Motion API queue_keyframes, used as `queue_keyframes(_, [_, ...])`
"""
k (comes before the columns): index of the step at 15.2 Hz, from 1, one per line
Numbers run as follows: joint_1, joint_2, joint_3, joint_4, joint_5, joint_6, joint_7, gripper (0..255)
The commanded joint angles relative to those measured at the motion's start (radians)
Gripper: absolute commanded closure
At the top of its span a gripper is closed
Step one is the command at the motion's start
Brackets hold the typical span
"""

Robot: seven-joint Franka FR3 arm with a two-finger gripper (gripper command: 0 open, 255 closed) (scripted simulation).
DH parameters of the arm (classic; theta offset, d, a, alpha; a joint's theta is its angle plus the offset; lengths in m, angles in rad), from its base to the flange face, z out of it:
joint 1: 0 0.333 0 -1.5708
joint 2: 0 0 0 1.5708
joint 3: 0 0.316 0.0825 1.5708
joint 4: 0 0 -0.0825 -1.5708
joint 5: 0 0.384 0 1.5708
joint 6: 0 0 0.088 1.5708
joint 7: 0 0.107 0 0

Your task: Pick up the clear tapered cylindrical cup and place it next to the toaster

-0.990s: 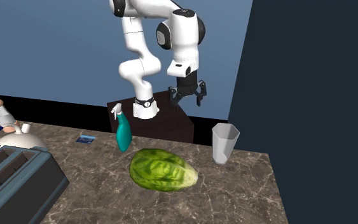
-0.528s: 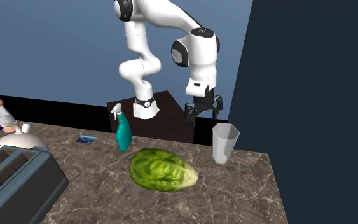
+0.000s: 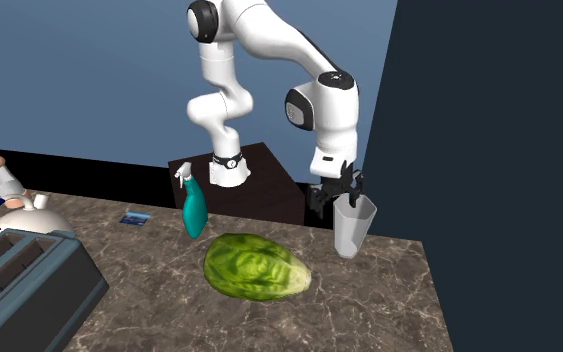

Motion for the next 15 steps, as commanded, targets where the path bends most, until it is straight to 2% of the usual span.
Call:
queue_keyframes(1, [0.001, 0.013, 0.001, -0.012, 0.0, 0.025, -0.001, 0])
queue_keyframes(10, [0.002, 0.025, 0.001, -0.018, 0.0, 0.044, 0.0, 0])
queue_keyframes(11, [0.002, 0.025, 0.001, -0.018, 0.0, 0.044, 0.0, 255])
queue_keyframes(15, [0.002, 0.025, 0.001, -0.018, 0.0, 0.044, 0.0, 255])
